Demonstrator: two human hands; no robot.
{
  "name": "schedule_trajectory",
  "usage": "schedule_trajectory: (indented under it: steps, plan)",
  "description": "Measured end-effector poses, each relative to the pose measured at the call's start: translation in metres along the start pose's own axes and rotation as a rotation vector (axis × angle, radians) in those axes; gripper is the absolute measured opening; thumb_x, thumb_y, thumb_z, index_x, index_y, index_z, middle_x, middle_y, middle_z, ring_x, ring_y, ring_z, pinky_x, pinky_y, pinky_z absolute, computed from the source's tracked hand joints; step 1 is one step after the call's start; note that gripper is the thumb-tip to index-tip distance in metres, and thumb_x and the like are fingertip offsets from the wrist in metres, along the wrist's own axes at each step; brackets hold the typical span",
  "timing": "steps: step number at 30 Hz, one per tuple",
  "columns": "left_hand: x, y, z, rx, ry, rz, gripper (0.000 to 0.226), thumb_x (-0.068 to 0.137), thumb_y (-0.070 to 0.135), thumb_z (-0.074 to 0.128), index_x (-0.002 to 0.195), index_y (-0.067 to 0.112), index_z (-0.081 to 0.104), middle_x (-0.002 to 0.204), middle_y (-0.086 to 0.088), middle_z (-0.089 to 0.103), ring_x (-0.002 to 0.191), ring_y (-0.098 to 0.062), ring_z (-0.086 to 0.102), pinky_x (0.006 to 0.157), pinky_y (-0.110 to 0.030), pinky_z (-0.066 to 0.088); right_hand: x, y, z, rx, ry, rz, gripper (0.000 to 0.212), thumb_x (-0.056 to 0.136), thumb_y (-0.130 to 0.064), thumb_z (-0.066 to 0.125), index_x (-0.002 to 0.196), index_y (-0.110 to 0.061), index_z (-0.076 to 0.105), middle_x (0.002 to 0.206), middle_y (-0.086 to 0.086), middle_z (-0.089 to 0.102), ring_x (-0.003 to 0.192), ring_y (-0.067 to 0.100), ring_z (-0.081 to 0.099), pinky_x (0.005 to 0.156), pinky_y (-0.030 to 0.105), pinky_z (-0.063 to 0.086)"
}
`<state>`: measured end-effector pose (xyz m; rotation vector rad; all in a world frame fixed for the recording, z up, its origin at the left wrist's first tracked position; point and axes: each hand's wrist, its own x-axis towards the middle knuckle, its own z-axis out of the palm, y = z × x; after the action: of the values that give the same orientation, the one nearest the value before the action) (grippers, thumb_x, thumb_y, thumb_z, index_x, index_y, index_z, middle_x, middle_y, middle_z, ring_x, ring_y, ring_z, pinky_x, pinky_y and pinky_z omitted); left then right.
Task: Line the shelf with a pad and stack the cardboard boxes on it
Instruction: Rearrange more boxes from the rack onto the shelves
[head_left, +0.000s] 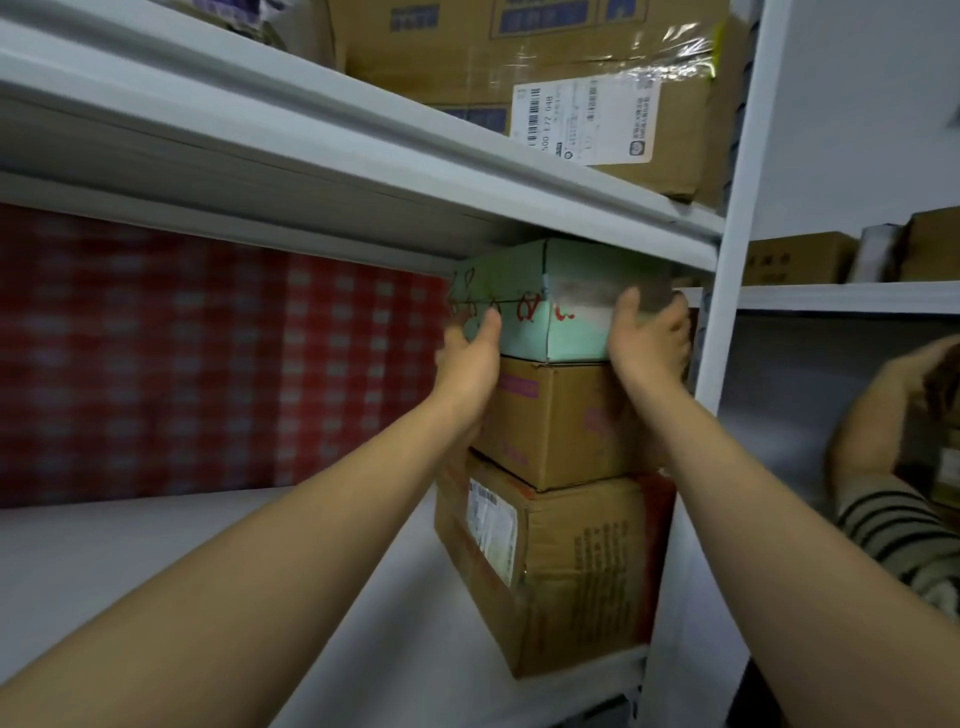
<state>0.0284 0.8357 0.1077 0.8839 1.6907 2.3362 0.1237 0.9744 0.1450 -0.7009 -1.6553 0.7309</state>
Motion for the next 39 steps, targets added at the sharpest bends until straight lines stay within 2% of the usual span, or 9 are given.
schedule_trajectory:
  steps: [3,7,9,12,17,21,25,33,39]
  plan:
    - [0.003,0.005,-0.001,-0.055,-0.045,0.032,0.097,0.068,0.077,0.048,0.152,0.035,0.026,0.151,-0.004,0.042,0.134,-0.027,0.047,0.108,-0.052,0.042,0.003,-0.004,0.005,0.036,0.013,0.038,0.073,0.097,-0.054,0.035,0.153,-0.011,0.016,0.157,0.021,0.024,0.143,0.040,0.025,0.117,0.052,0.022]
    - [0.004,0.013,-0.013,-0.241,0.001,0.055,0.053,0.099,0.049,0.043,0.140,0.016,0.047,0.120,-0.015,0.067,0.104,-0.032,0.068,0.089,-0.050,0.057,-0.023,-0.015,0.016,0.044,-0.012,-0.150,0.068,0.098,-0.052,0.040,0.145,-0.004,0.035,0.150,0.020,0.028,0.138,0.036,0.028,0.113,0.043,0.027]
    - [0.004,0.012,-0.031,-0.267,0.075,0.085,0.050,0.101,0.047,0.040,0.139,0.015,0.049,0.120,-0.013,0.068,0.101,-0.029,0.070,0.083,-0.042,0.060,-0.040,-0.020,0.023,0.056,-0.035,-0.230,0.065,0.097,-0.051,0.043,0.142,-0.004,0.038,0.143,0.018,0.031,0.133,0.035,0.032,0.108,0.040,0.031]
    - [-0.007,0.009,-0.059,-0.295,0.190,0.153,0.058,0.092,0.055,0.043,0.135,0.017,0.050,0.121,-0.011,0.068,0.106,-0.029,0.069,0.091,-0.052,0.056,-0.066,-0.033,0.033,0.149,-0.060,-0.340,0.064,0.096,-0.048,0.048,0.145,-0.009,0.034,0.143,0.016,0.035,0.131,0.033,0.036,0.106,0.039,0.035]
    - [-0.042,0.003,-0.113,-0.307,0.448,0.221,0.022,0.104,0.041,0.040,0.108,0.020,0.049,0.104,-0.003,0.061,0.103,-0.028,0.065,0.094,-0.053,0.054,-0.136,-0.052,0.056,0.311,-0.097,-0.436,0.058,0.094,-0.047,0.048,0.142,-0.013,0.042,0.138,0.013,0.044,0.128,0.028,0.038,0.103,0.035,0.034]
    - [-0.079,-0.001,-0.154,-0.215,0.563,0.233,0.020,0.104,0.040,0.039,0.100,0.022,0.048,0.100,0.002,0.062,0.098,-0.021,0.065,0.091,-0.043,0.056,-0.193,-0.054,0.077,0.446,-0.080,-0.354,0.052,0.093,-0.045,0.047,0.134,-0.014,0.049,0.131,0.009,0.048,0.119,0.023,0.042,0.099,0.030,0.035]
    - [-0.121,-0.011,-0.194,-0.120,0.662,0.183,0.020,0.104,0.041,0.038,0.094,0.029,0.050,0.098,0.006,0.061,0.093,-0.015,0.060,0.090,-0.042,0.054,-0.245,-0.045,0.099,0.540,-0.179,-0.208,0.058,0.090,-0.053,0.041,0.131,-0.014,0.053,0.126,0.008,0.050,0.117,0.027,0.047,0.101,0.047,0.041]
    - [-0.196,-0.036,-0.237,-0.028,0.713,0.085,0.023,0.103,0.039,0.037,0.087,0.028,0.050,0.086,0.008,0.057,0.080,-0.011,0.053,0.085,-0.039,0.050,-0.333,-0.013,0.096,0.615,-0.304,0.050,0.061,0.084,-0.063,0.038,0.123,-0.018,0.051,0.121,0.009,0.056,0.112,0.028,0.055,0.092,0.050,0.049]
    - [-0.279,-0.030,-0.247,0.057,0.680,0.086,0.024,0.104,0.035,0.038,0.091,0.023,0.054,0.080,0.013,0.058,0.071,0.000,0.056,0.071,-0.023,0.048,-0.393,-0.007,0.050,0.627,-0.255,0.184,0.024,0.099,-0.037,0.042,0.110,-0.017,0.050,0.103,0.004,0.058,0.089,0.014,0.058,0.077,0.030,0.051]
